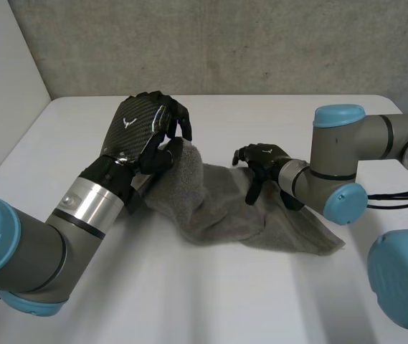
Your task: Fold the towel.
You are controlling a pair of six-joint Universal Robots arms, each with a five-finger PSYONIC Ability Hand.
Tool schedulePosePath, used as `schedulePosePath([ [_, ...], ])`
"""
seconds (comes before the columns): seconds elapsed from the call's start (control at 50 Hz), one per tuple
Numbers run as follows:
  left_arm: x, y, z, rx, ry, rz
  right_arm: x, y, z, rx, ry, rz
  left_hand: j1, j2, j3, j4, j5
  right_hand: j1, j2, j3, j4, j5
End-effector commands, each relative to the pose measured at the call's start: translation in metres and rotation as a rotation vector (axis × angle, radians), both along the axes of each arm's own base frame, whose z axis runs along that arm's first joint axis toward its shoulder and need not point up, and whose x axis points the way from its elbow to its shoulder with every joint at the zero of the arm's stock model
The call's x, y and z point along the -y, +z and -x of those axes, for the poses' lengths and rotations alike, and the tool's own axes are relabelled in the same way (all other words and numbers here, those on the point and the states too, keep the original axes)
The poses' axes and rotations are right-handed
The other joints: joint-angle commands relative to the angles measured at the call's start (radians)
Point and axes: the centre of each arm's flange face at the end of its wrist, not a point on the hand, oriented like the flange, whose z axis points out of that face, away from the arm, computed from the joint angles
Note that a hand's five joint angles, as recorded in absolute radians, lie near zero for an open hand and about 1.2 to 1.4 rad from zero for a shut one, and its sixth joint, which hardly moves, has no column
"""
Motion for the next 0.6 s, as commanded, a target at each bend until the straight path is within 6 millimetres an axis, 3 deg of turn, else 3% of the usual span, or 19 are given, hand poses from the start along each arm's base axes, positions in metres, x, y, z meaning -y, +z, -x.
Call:
schedulePosePath([
  [0.02,0.000,0.001,0.000,-0.001,-0.001,0.002,0.006,0.002,-0.003,0.035,-0.007,0.010,0.026,0.006,-0.006,-0.002,0.005,0.713,0.720,0.724,0.721,0.709],
  [0.04,0.000,0.000,0.000,0.000,-0.001,0.001,0.007,0.009,-0.004,0.045,-0.003,0.024,0.026,0.006,-0.006,-0.002,0.005,0.934,0.941,0.945,0.941,0.930],
  [0.12,0.000,0.001,0.000,-0.001,-0.001,0.002,0.008,0.031,-0.003,0.072,-0.003,0.057,0.026,0.006,-0.006,-0.002,0.005,0.950,0.957,0.961,0.957,0.946],
  [0.16,0.001,0.002,0.000,-0.002,-0.001,0.007,0.008,0.055,0.000,0.102,-0.004,0.079,0.026,0.006,-0.006,-0.002,0.005,0.950,0.957,0.961,0.957,0.946],
  [0.22,0.001,0.002,0.001,-0.003,-0.001,0.008,0.004,0.068,0.001,0.111,0.008,0.090,0.026,0.006,-0.006,-0.002,0.005,0.950,0.957,0.961,0.957,0.946],
  [0.26,0.002,0.005,0.001,-0.005,-0.001,0.014,-0.007,0.093,0.005,0.108,0.045,0.110,0.026,0.006,-0.006,-0.002,0.005,0.950,0.957,0.961,0.957,0.946],
  [0.28,0.002,0.005,0.001,-0.005,-0.001,0.014,-0.007,0.093,0.005,0.108,0.045,0.110,0.026,0.006,-0.006,-0.002,0.005,0.950,0.957,0.961,0.957,0.946],
  [0.32,0.004,0.008,-0.001,-0.003,0.005,0.019,-0.020,0.114,0.013,0.058,0.072,0.154,0.026,0.006,-0.006,-0.002,0.005,0.950,0.957,0.961,0.957,0.946],
  [0.5,0.012,0.011,-0.007,0.056,0.030,-0.068,-0.058,0.128,0.052,-0.315,0.132,0.237,0.026,0.006,-0.006,-0.002,0.005,0.950,0.957,0.961,0.957,0.946],
  [0.6,0.027,0.006,-0.028,0.211,0.129,-0.114,-0.084,0.124,0.074,-0.453,0.143,0.218,0.026,0.006,-0.006,-0.002,0.005,0.950,0.957,0.961,0.957,0.946],
])
